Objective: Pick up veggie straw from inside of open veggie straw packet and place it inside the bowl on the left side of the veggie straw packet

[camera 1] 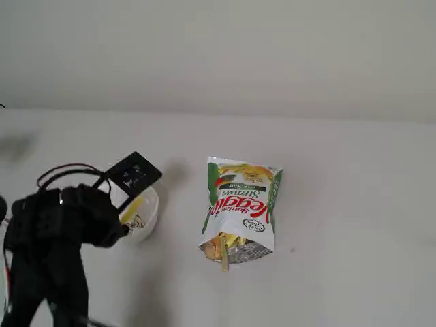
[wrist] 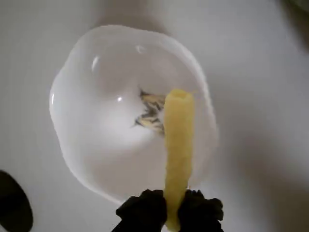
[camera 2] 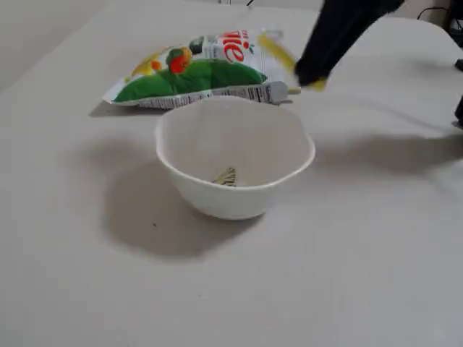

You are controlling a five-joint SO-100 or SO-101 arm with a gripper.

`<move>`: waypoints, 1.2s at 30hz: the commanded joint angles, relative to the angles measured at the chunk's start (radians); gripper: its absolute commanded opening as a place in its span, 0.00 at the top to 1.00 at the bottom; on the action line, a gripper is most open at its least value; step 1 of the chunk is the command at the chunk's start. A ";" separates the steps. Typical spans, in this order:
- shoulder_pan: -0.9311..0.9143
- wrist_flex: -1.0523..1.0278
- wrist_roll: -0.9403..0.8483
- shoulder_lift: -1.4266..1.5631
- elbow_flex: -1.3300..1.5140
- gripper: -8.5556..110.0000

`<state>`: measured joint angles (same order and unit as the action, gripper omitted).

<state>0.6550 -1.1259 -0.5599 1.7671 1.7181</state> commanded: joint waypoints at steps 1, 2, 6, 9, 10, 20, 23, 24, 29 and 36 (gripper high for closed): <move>0.038 0.058 0.011 -0.098 -0.133 0.93; 0.041 0.063 0.012 -0.120 -0.144 0.92; 0.040 0.107 0.014 -0.178 -0.150 0.86; 0.025 0.123 0.012 -0.204 -0.153 0.80; 0.020 0.123 0.012 -0.207 -0.153 0.78; -0.002 0.023 0.026 -0.074 -0.153 0.83; -0.025 -0.026 0.080 0.032 -0.141 0.93; -0.037 -0.048 0.106 0.066 -0.141 0.93; -0.129 -0.123 0.290 0.255 -0.104 0.93; -0.310 -0.132 0.469 0.676 0.071 0.93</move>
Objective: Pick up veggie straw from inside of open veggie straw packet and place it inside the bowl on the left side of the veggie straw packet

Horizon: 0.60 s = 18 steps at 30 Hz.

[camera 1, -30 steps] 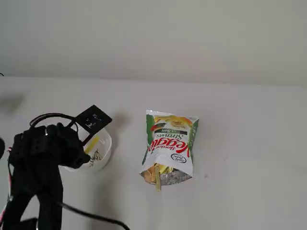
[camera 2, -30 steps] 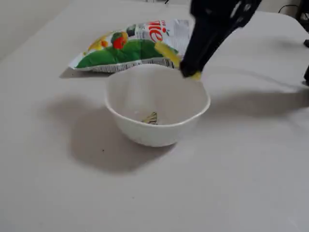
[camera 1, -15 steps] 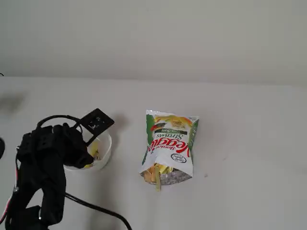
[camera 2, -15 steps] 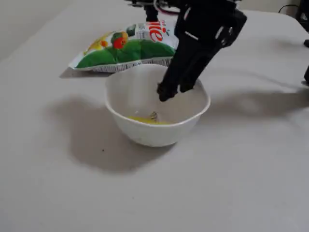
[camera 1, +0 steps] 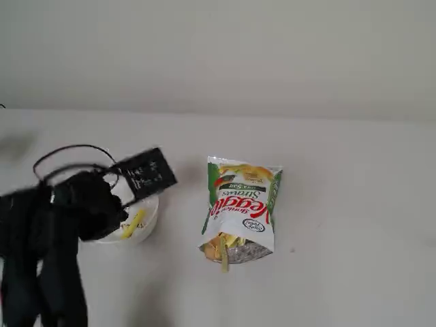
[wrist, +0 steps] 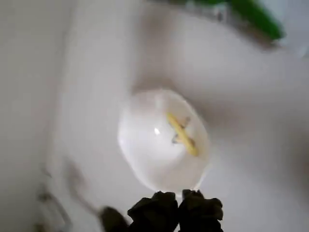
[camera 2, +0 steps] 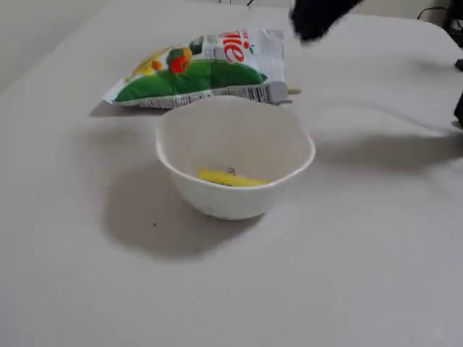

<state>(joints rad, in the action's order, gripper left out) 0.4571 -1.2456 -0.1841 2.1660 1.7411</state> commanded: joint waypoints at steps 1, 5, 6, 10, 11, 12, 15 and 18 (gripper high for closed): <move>-0.144 -0.023 0.106 0.324 0.066 0.93; -0.236 -0.044 0.126 0.505 0.173 0.93; -0.249 -0.049 0.127 0.554 0.209 0.93; -0.285 -0.054 0.138 0.752 0.370 0.93; -0.301 -0.048 0.138 0.799 0.403 0.93; -0.319 -0.041 0.135 0.836 0.423 0.93; -0.328 -0.058 0.110 0.876 0.442 0.93; -0.311 -0.060 0.091 0.936 0.508 0.93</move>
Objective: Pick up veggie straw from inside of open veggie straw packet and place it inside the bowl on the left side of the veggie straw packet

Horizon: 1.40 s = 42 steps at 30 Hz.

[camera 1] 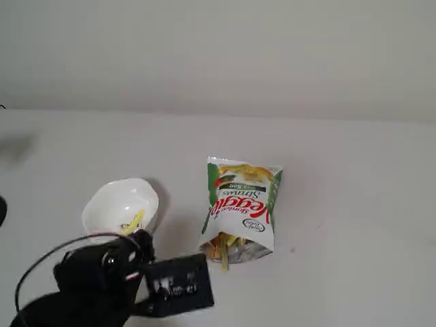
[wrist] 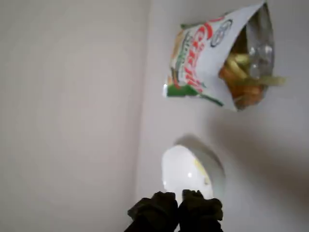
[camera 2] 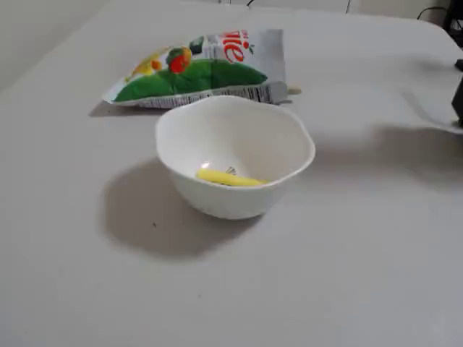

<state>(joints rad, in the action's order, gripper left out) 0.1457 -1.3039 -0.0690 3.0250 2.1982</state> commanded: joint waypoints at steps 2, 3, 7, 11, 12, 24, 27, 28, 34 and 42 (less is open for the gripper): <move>0.032 0.002 -0.037 0.117 0.112 0.93; 0.051 0.005 -0.043 0.135 0.147 0.93; 0.117 0.009 -0.048 0.278 0.334 0.93; 0.132 0.017 -0.040 0.302 0.443 0.93; 0.141 0.017 -0.043 0.302 0.451 0.93; 0.207 0.118 -0.048 0.302 0.750 0.93; 0.209 0.146 -0.031 0.304 0.799 0.93; 0.210 0.153 -0.026 0.304 0.810 0.93; 0.210 0.170 -0.011 0.304 0.831 0.93; 0.210 0.170 -0.008 0.304 0.831 0.93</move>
